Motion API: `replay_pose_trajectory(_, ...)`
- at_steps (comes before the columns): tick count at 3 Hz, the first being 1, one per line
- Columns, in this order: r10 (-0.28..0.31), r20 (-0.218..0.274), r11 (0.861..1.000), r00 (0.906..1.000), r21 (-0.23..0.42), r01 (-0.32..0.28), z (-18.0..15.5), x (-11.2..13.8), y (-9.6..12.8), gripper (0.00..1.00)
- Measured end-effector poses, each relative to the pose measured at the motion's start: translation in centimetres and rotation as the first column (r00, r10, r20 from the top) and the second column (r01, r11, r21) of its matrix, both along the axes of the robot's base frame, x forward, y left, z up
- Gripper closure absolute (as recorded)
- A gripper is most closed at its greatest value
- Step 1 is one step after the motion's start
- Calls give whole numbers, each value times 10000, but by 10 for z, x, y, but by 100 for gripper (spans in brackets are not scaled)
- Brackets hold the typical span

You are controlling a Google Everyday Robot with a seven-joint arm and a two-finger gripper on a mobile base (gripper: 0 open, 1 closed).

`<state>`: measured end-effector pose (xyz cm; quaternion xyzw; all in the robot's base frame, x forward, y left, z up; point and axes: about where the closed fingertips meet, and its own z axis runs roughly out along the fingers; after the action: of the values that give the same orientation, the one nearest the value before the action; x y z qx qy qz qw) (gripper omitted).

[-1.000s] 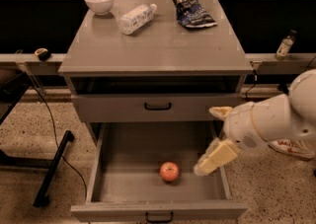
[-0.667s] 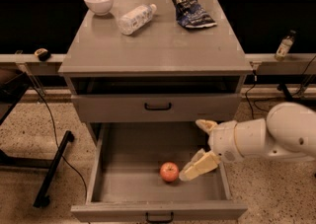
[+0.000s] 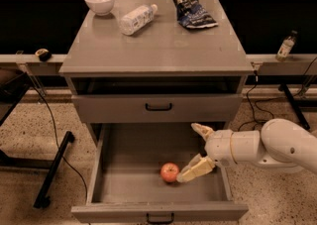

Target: Pick apple from middle drawer and place on counter

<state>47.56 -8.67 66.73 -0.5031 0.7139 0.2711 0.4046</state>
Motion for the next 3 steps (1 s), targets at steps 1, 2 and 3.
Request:
replay_pose_trajectory(1,-163,355,9987,9992,-472,180,-45,7,-8,0)
replay_pose_trajectory(2,-567,1170,9957,9915,-668,648,-109,30,-10,0)
replay_pose_trajectory(3,-970,1346,9942,9861,-322,1022,-151,59,-15,0)
